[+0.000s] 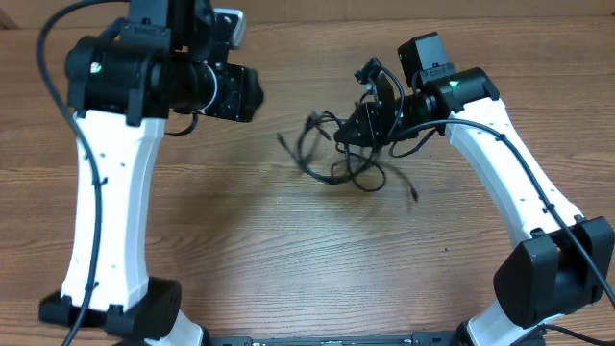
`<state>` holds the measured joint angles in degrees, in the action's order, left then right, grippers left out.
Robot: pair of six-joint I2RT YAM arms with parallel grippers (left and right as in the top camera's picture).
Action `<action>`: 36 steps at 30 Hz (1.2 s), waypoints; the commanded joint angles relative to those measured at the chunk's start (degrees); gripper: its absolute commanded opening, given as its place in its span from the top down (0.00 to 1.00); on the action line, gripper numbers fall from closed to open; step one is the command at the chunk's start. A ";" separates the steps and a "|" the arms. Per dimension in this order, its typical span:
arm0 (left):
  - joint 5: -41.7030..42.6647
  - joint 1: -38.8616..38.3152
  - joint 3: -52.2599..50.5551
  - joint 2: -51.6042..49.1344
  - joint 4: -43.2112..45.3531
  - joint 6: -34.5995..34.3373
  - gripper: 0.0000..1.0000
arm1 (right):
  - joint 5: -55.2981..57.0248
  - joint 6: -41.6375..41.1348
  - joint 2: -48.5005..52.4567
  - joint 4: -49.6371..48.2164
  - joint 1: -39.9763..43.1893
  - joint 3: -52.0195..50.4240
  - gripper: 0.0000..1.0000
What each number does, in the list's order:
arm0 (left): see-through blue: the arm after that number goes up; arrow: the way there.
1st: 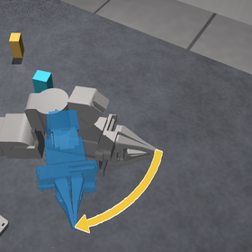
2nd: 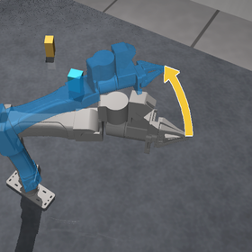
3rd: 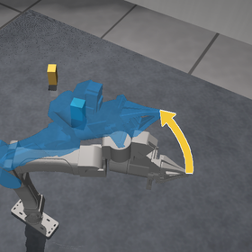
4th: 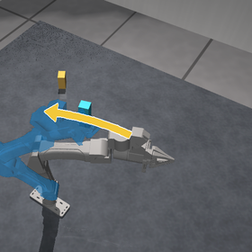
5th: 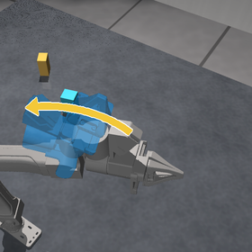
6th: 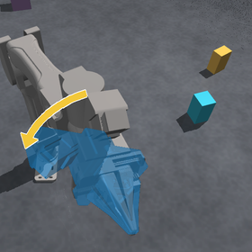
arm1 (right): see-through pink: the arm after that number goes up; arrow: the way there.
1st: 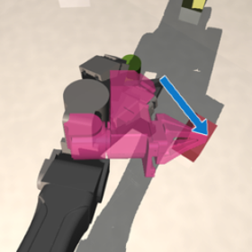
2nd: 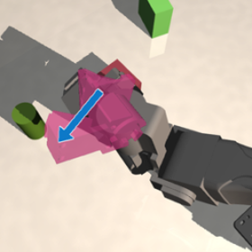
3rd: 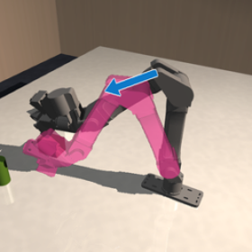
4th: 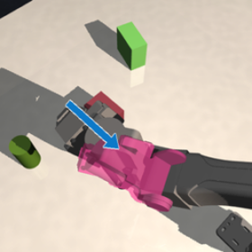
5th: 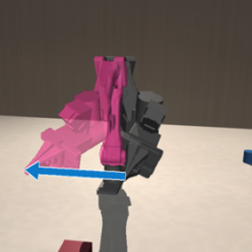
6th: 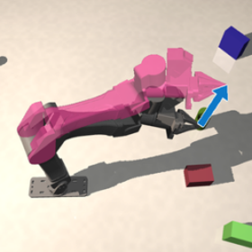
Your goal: Untangle cables
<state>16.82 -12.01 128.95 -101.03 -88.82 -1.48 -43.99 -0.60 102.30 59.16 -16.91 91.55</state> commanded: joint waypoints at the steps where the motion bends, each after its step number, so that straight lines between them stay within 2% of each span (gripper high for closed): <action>1: 6.60 -0.17 -0.46 -4.83 -0.79 2.36 0.28 | -11.34 -0.17 -0.94 -3.80 -0.07 1.18 0.96; 4: 9.92 -0.17 -0.46 -8.22 -0.61 6.25 0.27 | -11.91 -4.22 -1.38 -6.84 0.66 1.18 0.96; 8: 10.75 -0.17 -0.46 -11.19 -0.46 10.47 0.26 | -18.14 -4.11 -1.81 -8.44 1.29 1.18 0.96; 15: 11.32 -0.17 -0.46 -15.72 -0.48 12.92 0.29 | -27.91 -4.20 -2.51 -11.54 2.54 1.20 0.96; 18: 11.37 -0.24 -0.48 -17.25 -0.50 13.09 0.32 | -30.86 -6.78 -2.62 -14.14 2.91 1.20 0.96; 20: 11.39 -0.42 -0.48 -17.86 -0.50 13.07 0.40 | -31.19 -8.79 -2.64 -16.20 2.91 1.20 0.96; 21: 11.37 -0.52 -0.48 -18.16 -0.50 13.09 0.48 | -31.17 -9.55 -2.64 -16.94 2.91 1.20 0.96; 22: 11.34 -0.55 -0.48 -18.23 -0.50 13.11 0.57 | -31.17 -10.16 -2.64 -17.62 2.91 1.20 0.96; 24: 11.28 -0.55 -0.48 -18.21 -0.50 13.55 0.84 | -31.10 -10.36 -2.64 -18.25 2.91 1.20 0.96; 26: 10.97 -0.28 -0.46 -17.86 -0.52 13.55 0.96 | -30.56 -10.36 -2.64 -18.08 3.10 1.20 0.96; 30: 9.14 1.20 -0.44 -16.09 -0.57 13.31 0.96 | -20.48 -10.56 -2.64 -14.19 4.11 1.20 0.96; 33: 7.23 3.08 -0.44 -13.49 -0.63 12.59 0.96 | -4.90 -10.86 -2.64 -7.72 5.29 1.20 0.96; 36: 6.49 5.14 -0.44 -10.91 -1.29 12.61 0.96 | 15.50 -15.85 -2.64 -1.01 6.67 1.20 0.96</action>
<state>26.68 -10.04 128.35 -117.36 -89.47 11.16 -51.11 -12.29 101.93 55.22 -12.38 91.59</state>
